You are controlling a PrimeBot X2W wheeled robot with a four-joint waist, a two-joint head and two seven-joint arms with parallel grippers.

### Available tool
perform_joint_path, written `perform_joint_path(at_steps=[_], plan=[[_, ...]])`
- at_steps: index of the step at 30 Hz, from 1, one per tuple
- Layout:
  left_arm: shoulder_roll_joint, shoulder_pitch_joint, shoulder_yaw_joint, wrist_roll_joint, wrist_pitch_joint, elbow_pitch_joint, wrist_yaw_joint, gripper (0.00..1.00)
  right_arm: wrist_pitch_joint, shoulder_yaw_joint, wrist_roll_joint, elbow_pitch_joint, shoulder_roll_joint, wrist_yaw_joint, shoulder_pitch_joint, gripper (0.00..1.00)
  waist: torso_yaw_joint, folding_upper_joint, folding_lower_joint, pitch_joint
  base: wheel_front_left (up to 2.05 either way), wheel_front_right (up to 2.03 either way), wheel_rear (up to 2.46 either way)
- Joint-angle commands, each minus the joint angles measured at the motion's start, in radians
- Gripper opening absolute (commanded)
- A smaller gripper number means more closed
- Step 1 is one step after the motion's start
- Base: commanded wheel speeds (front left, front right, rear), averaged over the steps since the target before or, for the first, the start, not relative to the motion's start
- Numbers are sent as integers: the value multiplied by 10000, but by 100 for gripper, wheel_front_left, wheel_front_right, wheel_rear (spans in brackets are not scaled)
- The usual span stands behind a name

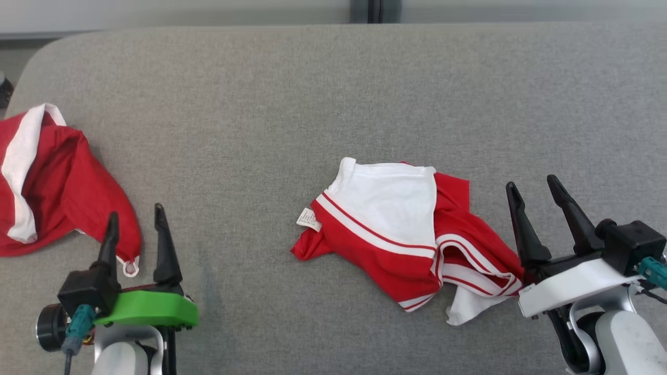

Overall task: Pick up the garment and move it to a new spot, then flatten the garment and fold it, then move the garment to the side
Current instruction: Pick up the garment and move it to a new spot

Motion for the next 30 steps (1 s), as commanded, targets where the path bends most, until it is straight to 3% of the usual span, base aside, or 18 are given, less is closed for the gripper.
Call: perform_joint_path(at_steps=[1,14,30], plan=[[16,278,-121,123,65,-251,9,100,18,-4,-54,30,40,3,228,100,-372,-1,0,-812,0,0,0],[152,1477,-1018,678,966,-1223,187,100,371,63,-163,-187,277,5,1156,100,-1214,-1,0,-1965,0,0,0],[248,1516,-1107,676,1063,-1527,372,100,507,-36,-157,-497,371,5,1340,100,-1415,-1,0,-1961,0,0,0]])
